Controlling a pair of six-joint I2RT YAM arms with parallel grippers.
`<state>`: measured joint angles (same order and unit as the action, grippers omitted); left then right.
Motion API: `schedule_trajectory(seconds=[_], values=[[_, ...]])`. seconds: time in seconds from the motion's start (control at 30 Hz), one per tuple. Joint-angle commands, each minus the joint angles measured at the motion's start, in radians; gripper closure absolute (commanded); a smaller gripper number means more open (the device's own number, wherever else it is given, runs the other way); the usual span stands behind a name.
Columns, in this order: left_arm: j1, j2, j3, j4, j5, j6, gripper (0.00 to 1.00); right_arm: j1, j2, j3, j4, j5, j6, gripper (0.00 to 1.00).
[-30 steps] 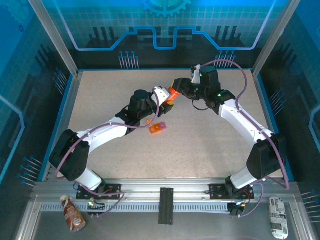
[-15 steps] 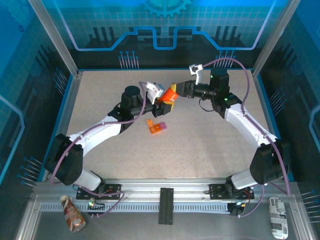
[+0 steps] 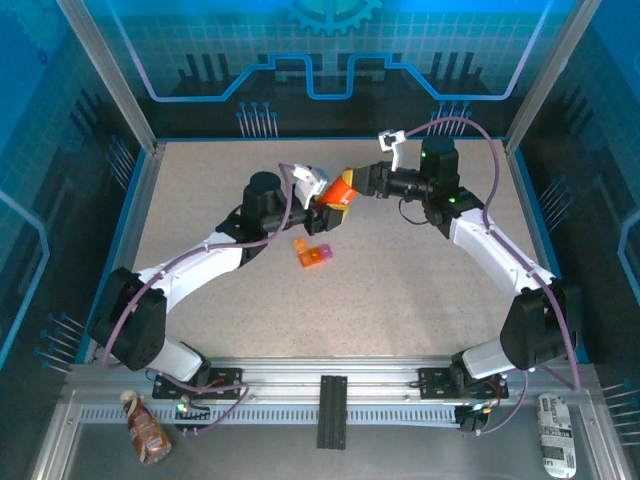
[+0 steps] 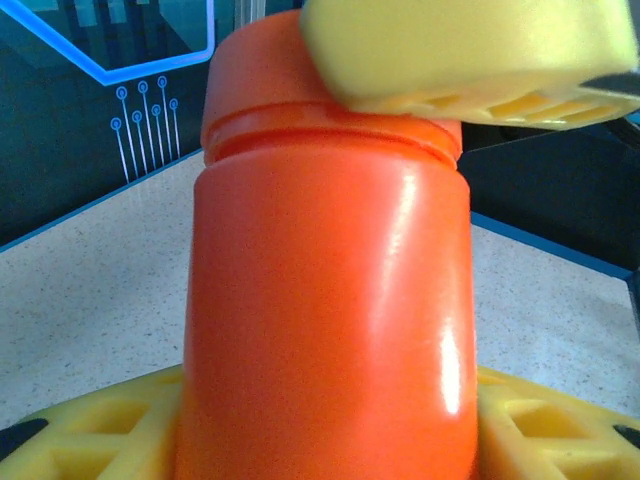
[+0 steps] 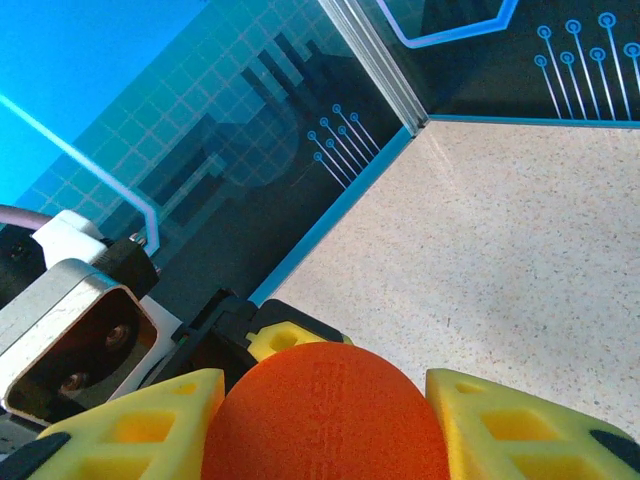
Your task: Sort the pills into containers
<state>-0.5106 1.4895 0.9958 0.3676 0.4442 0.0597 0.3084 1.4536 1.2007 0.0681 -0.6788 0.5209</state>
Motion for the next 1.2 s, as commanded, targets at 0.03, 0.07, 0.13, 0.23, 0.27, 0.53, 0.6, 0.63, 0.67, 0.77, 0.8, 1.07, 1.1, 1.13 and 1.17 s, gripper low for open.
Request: schedule_trajectory(seconds=[0.03,0.07,0.13,0.23,0.27,0.53,0.6,0.63,0.67,0.77,0.8,1.07,1.1,1.13,1.17], values=[[-0.001,-0.006,-0.003,-0.022,-0.020,0.051,1.00,-0.057,-0.050,-0.018,0.054,0.116,0.034,0.62],[-0.001,-0.005,-0.006,-0.025,-0.019,0.055,1.00,-0.074,-0.057,-0.026,0.072,0.115,0.046,0.62],[-0.001,-0.007,-0.013,-0.024,-0.018,0.055,1.00,-0.104,-0.066,-0.037,0.104,0.093,0.059,0.62],[0.000,-0.005,-0.019,-0.018,0.007,0.047,1.00,-0.130,-0.076,-0.049,0.161,0.027,0.055,0.62],[0.000,-0.004,-0.017,-0.018,0.017,0.041,1.00,-0.134,-0.076,-0.046,0.160,0.011,0.046,0.62],[0.006,0.016,0.013,-0.030,0.089,0.005,1.00,-0.132,-0.095,-0.019,0.087,-0.066,-0.076,0.62],[0.006,0.017,0.017,-0.026,0.085,-0.001,1.00,-0.126,-0.094,-0.011,0.053,-0.063,-0.103,0.62],[0.006,0.017,0.017,-0.018,0.086,-0.009,1.00,-0.120,-0.097,-0.013,0.047,-0.058,-0.111,0.62],[0.007,0.018,0.020,-0.009,0.095,-0.022,1.00,-0.114,-0.098,-0.015,0.041,-0.055,-0.121,0.62],[0.011,0.032,0.042,0.003,0.138,-0.069,1.00,-0.086,-0.102,-0.018,0.009,-0.033,-0.168,0.62],[0.012,0.036,0.050,0.011,0.151,-0.084,1.00,-0.072,-0.104,-0.017,-0.009,-0.023,-0.191,0.61],[0.012,0.046,0.075,0.043,0.134,-0.121,1.00,-0.023,-0.076,-0.020,-0.035,0.059,-0.185,0.60],[0.011,0.047,0.077,0.033,0.120,-0.112,1.00,-0.027,-0.074,-0.026,-0.020,0.073,-0.161,0.61],[0.013,0.047,0.076,0.024,0.109,-0.102,1.00,-0.032,-0.075,-0.033,0.000,0.086,-0.132,0.61],[0.012,0.046,0.072,0.021,0.095,-0.097,1.00,-0.040,-0.077,-0.042,0.019,0.100,-0.105,0.60]])
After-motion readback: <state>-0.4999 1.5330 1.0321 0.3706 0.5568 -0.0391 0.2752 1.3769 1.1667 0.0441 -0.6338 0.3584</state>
